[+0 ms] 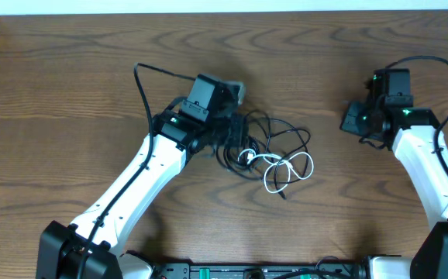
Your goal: Untangle cables
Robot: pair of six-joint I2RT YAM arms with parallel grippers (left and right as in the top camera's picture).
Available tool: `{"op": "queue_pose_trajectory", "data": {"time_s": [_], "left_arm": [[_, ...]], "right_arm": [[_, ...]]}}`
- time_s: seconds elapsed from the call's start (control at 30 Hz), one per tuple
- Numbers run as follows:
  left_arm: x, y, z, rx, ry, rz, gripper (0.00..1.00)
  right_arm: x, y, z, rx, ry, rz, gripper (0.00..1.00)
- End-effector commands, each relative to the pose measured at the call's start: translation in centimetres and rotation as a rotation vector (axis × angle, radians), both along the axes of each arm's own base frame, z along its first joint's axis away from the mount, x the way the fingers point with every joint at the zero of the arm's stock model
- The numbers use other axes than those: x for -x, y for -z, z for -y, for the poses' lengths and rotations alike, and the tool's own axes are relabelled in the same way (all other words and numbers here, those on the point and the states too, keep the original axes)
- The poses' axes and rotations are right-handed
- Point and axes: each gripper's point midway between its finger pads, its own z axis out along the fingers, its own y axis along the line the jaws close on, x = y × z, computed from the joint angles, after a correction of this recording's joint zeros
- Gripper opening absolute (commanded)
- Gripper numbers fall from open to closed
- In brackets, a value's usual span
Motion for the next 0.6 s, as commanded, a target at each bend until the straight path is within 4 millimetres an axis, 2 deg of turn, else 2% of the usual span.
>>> {"op": "queue_pose_trajectory", "data": {"time_s": [0.0, 0.1, 0.27, 0.43, 0.5, 0.57], "left_arm": [[0.8, -3.2, 3.1, 0.205, 0.119, 0.006, 0.08], [0.4, -5.4, 4.6, 0.317, 0.152, 0.038, 0.08], [-0.3, -8.2, 5.9, 0.437, 0.153, 0.070, 0.08], [-1.2, -10.7, 6.7, 0.534, 0.139, 0.109, 0.08], [-1.4, -11.3, 6.8, 0.553, 0.133, 0.117, 0.08], [-1.4, -11.5, 6.9, 0.561, 0.140, 0.124, 0.07]], "right_arm": [[1.9, -2.5, -8.0, -0.329, -0.413, 0.067, 0.14], [3.5, -3.4, -10.4, -0.419, -0.523, 0.062, 0.20], [5.3, -3.0, -12.0, -0.424, -0.589, 0.012, 0.25], [6.2, -3.0, -13.8, -0.425, -0.644, -0.003, 0.51], [6.7, -3.0, -14.5, -0.426, -0.669, -0.007, 0.57], [7.0, -3.0, -15.3, -0.425, -0.695, -0.008, 0.58]]}}
